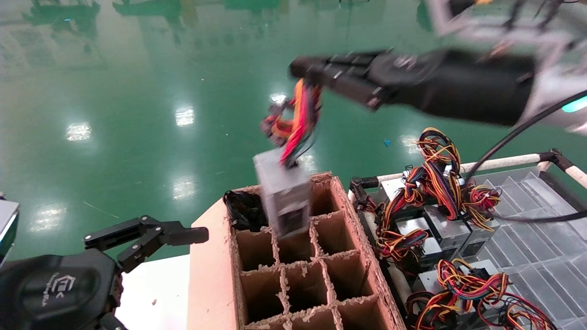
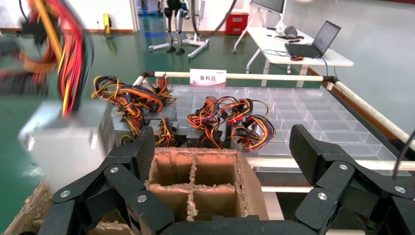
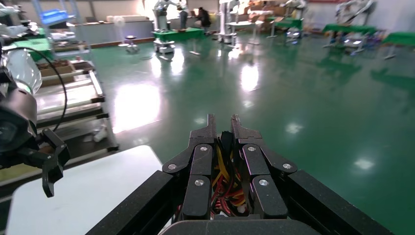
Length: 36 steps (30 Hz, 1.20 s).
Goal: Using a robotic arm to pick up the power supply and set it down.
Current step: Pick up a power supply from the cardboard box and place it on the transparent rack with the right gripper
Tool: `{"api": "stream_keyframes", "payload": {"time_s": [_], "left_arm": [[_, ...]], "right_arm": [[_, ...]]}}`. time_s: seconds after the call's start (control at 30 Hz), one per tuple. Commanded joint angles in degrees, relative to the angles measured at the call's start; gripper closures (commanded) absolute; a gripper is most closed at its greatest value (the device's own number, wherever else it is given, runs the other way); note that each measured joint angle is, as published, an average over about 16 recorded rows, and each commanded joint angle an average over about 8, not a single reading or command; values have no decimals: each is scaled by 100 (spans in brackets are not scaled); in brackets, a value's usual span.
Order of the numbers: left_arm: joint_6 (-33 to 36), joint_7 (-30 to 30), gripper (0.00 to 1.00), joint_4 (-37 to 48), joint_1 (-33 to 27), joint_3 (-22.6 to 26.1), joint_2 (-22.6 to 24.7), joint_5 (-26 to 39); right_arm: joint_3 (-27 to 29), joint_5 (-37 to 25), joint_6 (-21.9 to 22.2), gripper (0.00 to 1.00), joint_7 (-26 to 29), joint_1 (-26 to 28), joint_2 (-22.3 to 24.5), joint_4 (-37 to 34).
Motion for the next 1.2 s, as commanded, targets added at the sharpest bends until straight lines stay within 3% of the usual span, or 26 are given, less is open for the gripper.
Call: {"api": "stream_keyframes", "payload": {"time_s": [0.03, 0.5, 0.87, 1.2], "left_arm": [[0, 0, 0, 0, 0, 0, 0, 0], [0, 0, 0, 0, 0, 1, 0, 0], [0, 1, 0, 0, 0, 1, 0, -1], [-1, 1, 0, 0, 0, 2, -1, -1]], "right_arm": [[32, 25, -83, 100, 60, 147, 155, 23], [-290, -476, -336, 100, 319, 1149, 1871, 227], [-682, -488, -349, 100, 579, 1528, 3285, 642], [-919, -497, -283, 100, 519, 1641, 4034, 439]]}}
